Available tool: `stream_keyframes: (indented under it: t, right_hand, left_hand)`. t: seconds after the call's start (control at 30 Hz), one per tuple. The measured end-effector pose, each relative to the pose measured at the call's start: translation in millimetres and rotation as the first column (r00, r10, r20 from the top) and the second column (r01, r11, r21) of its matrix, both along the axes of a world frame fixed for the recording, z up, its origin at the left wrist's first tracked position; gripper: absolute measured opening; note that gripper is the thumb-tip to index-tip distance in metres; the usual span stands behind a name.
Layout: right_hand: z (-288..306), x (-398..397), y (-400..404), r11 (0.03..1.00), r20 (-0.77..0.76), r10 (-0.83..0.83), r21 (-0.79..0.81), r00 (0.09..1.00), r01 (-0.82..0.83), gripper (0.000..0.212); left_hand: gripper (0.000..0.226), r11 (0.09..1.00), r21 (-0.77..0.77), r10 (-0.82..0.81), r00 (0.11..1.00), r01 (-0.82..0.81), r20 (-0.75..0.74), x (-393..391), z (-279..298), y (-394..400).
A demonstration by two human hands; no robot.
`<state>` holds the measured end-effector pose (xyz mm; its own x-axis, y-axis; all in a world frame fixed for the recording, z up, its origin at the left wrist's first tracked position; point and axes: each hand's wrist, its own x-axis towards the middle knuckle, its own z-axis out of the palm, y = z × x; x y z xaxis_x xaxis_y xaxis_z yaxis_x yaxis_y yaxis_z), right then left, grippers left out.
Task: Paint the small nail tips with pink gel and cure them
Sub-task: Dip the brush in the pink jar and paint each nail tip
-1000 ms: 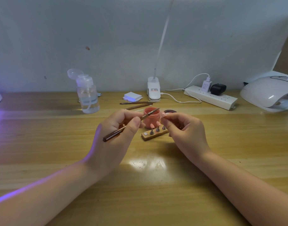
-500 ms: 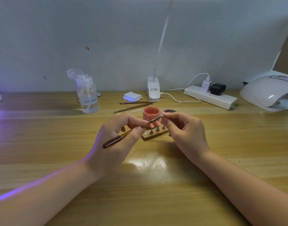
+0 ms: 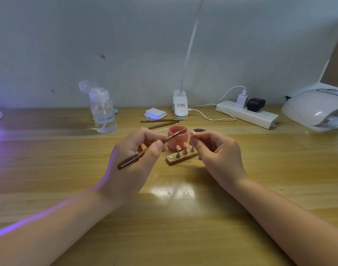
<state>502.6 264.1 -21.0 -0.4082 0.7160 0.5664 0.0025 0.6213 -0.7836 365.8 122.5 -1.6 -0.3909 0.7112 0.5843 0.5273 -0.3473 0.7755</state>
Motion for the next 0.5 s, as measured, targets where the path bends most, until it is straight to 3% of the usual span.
stream_keyframes:
  t: [0.23,0.5]
  right_hand:
    - [-1.6,1.8,0.4,1.000,0.020,-0.014,0.026,1.000,0.013,0.011]
    - [-2.2,1.7,1.8,0.998,0.026,-0.042,0.046,0.999,0.041,0.010]
  left_hand:
    - [0.015,0.993,0.004,-0.114,0.989,0.115,0.099,4.5,-1.2,0.0]
    - [0.017,0.998,0.030,-0.052,0.992,0.048,0.116,8.7,1.3,1.3]
